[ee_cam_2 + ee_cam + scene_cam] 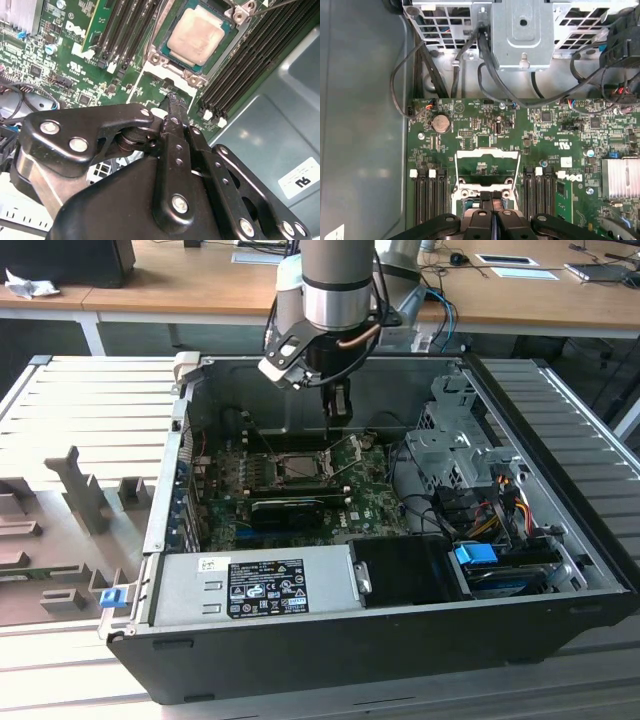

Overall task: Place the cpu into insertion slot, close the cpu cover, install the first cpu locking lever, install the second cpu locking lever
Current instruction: 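Close the cpu cover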

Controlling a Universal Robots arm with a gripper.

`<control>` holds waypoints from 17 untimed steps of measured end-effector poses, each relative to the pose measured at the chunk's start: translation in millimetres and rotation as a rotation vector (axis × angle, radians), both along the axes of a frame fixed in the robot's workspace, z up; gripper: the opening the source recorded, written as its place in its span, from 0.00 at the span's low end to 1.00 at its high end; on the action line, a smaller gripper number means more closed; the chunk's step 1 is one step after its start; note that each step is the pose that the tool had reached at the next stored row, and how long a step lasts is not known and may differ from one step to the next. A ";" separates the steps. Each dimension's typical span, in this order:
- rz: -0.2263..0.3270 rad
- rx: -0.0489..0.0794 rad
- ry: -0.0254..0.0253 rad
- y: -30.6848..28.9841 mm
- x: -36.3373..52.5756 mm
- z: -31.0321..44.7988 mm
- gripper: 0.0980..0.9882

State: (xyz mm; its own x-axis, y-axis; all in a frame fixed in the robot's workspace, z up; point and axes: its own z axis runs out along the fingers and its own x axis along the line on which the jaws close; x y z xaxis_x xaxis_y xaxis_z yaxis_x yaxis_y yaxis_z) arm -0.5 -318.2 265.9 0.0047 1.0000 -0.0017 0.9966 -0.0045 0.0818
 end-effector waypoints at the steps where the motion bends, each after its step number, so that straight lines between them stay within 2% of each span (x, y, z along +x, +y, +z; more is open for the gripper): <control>1: 0.000 0.000 -0.0001 0.0 1.6 0.0 0.01; 8: 0.000 0.000 0.0000 0.2 11.7 0.0 0.01; 14: 0.000 0.000 -0.0001 0.5 15.3 0.9 0.01; 17: 0.000 0.000 0.0000 0.5 21.0 1.0 0.01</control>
State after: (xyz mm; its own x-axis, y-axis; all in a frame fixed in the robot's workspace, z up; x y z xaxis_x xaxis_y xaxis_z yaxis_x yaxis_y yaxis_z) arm 20.5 -317.7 266.9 0.0045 1.0000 -0.0016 0.9966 -0.0044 0.0818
